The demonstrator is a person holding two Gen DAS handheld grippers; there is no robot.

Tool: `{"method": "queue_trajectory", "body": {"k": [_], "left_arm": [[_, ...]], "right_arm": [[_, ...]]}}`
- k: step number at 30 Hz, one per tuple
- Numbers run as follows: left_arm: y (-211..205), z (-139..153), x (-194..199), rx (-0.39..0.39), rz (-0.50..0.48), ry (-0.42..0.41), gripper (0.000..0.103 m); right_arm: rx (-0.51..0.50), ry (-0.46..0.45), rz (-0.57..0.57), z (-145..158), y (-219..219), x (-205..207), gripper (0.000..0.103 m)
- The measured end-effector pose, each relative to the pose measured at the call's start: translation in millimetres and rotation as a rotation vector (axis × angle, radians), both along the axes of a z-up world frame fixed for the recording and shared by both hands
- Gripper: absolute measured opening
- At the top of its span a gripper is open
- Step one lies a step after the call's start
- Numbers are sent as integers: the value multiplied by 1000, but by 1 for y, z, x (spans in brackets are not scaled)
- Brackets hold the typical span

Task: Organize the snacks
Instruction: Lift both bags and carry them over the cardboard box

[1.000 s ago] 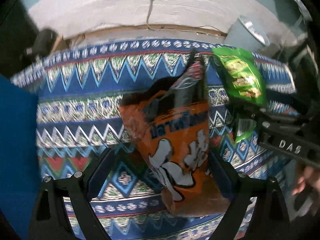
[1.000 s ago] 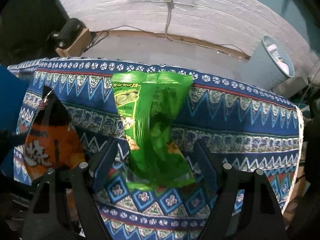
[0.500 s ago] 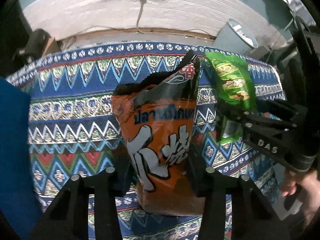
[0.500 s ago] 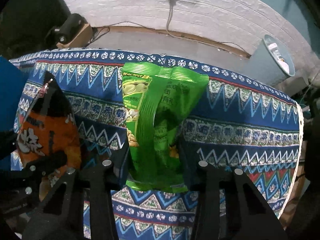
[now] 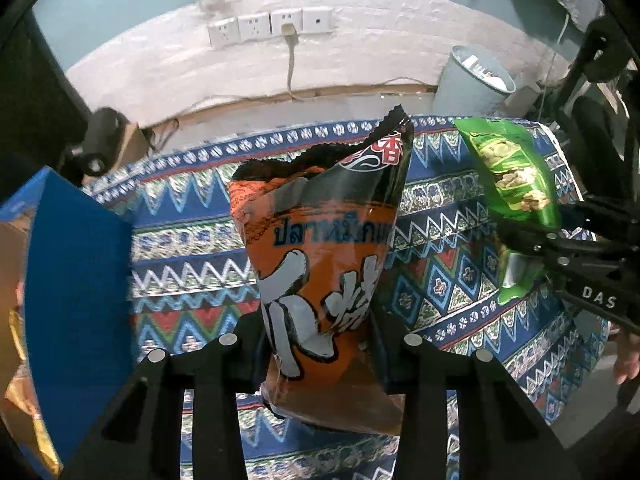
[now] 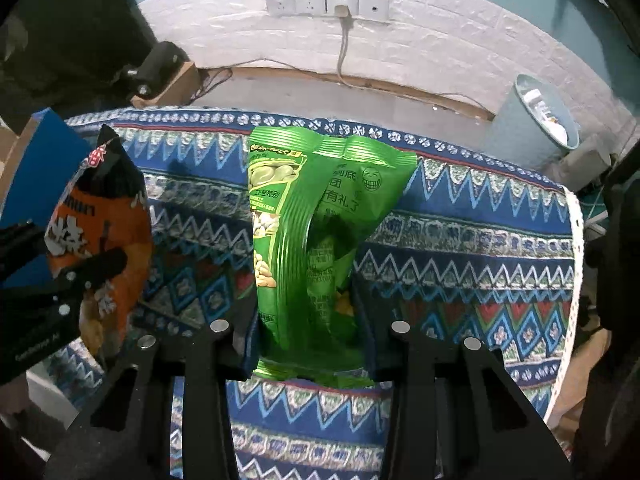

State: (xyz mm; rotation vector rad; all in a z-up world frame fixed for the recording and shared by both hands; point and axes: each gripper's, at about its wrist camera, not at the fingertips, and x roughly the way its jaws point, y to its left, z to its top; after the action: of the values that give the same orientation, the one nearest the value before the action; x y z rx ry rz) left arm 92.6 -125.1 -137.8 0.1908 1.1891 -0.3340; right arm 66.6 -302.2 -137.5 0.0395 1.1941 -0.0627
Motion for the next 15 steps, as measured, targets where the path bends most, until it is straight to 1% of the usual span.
{"method": "queue_trajectory", "body": {"k": [6,9,15], "left_arm": [[8,22,-16,33,-27,-76,41],[15,33,-26,34,-30,-104,41],[29,58,-36,33,-3,-152,41]], "right_arm": [[0,-31,11,22,10,-15,38],[-5,-44,18,31,14,-21,38],[-9,-82,50,56,33,-33,38]]}}
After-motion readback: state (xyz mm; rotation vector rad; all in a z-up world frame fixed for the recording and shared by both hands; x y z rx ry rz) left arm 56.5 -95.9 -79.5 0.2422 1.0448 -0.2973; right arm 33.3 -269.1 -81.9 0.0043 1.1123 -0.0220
